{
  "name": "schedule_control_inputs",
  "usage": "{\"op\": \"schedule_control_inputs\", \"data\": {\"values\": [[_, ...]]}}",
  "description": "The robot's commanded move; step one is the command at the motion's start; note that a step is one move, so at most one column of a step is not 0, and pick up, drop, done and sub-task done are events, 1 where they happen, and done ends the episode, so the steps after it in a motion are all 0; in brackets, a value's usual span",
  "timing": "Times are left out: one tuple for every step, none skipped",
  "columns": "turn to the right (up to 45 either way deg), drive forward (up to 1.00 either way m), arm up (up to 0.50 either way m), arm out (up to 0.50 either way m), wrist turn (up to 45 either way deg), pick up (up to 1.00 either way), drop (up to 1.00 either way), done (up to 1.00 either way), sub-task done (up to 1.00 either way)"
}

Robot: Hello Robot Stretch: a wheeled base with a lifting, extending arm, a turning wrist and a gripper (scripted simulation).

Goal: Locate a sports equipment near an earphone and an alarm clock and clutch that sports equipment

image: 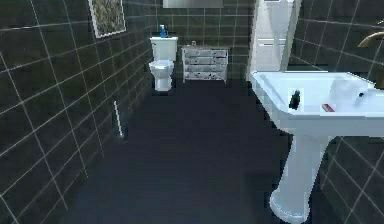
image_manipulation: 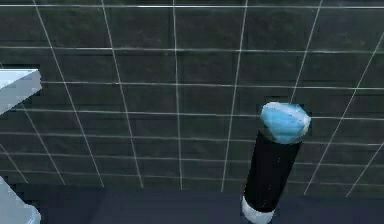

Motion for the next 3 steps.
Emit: {"op": "schedule_control_inputs", "data": {"values": [[0.0,1.00,0.00,0.00,0.0,0.00,0.00,0.00,0.00],[-6.0,0.00,0.00,0.00,0.0,0.00,0.00,0.00,0.00],[0.0,0.75,0.00,0.00,0.0,0.00,0.00,0.00,0.00]]}}
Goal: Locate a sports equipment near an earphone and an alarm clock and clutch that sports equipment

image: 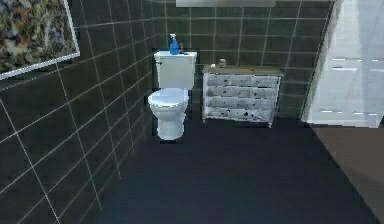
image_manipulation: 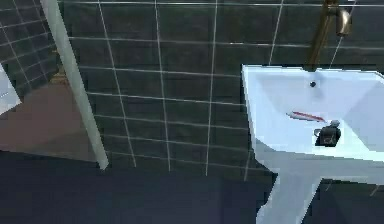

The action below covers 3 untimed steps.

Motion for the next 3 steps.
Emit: {"op": "schedule_control_inputs", "data": {"values": [[36.0,0.00,0.00,0.00,0.0,0.00,0.00,0.00,0.00],[0.0,1.00,0.00,0.00,0.0,0.00,0.00,0.00,0.00],[3.0,0.00,0.00,0.00,0.0,0.00,0.00,0.00,0.00]]}}
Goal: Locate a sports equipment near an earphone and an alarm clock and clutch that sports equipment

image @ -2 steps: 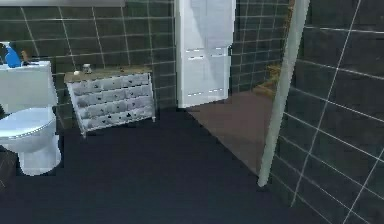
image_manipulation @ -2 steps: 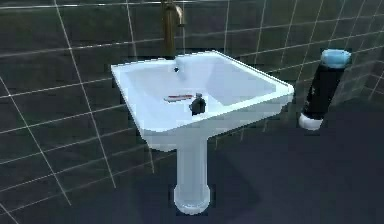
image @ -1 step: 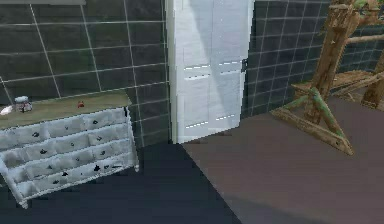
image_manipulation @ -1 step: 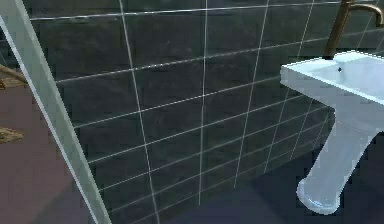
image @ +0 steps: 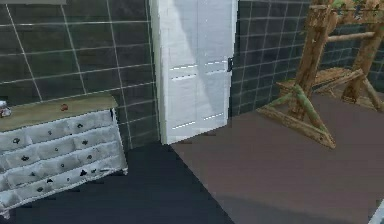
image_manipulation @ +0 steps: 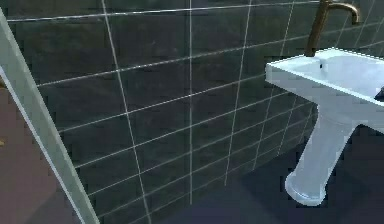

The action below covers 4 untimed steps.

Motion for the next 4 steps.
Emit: {"op": "schedule_control_inputs", "data": {"values": [[0.0,0.20,0.00,0.00,0.0,0.00,0.00,0.00,0.00],[-21.0,0.00,0.00,0.00,0.0,0.00,0.00,0.00,0.00],[0.0,0.15,0.00,0.00,0.0,0.00,0.00,0.00,0.00],[30.0,0.00,0.00,0.00,0.0,0.00,0.00,0.00,0.00]]}}
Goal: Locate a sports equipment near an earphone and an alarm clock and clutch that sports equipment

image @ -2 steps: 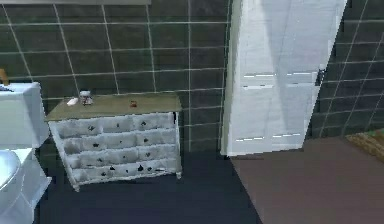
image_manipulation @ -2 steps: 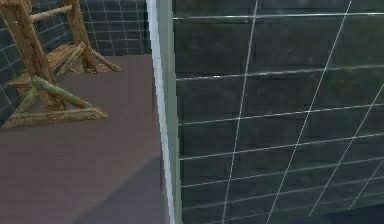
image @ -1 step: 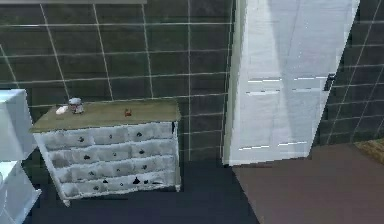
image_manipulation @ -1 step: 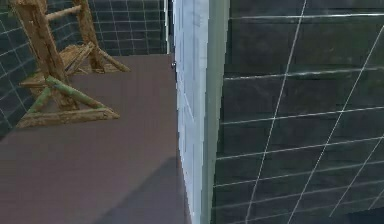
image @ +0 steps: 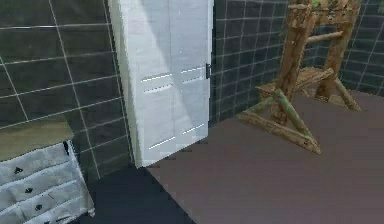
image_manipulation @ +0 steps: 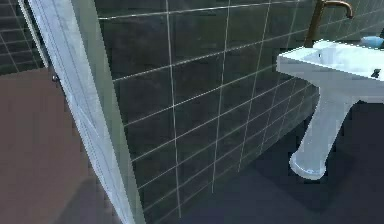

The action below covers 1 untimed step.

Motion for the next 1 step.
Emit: {"op": "schedule_control_inputs", "data": {"values": [[0.0,0.40,0.00,0.00,0.0,0.00,0.00,0.00,0.00]]}}
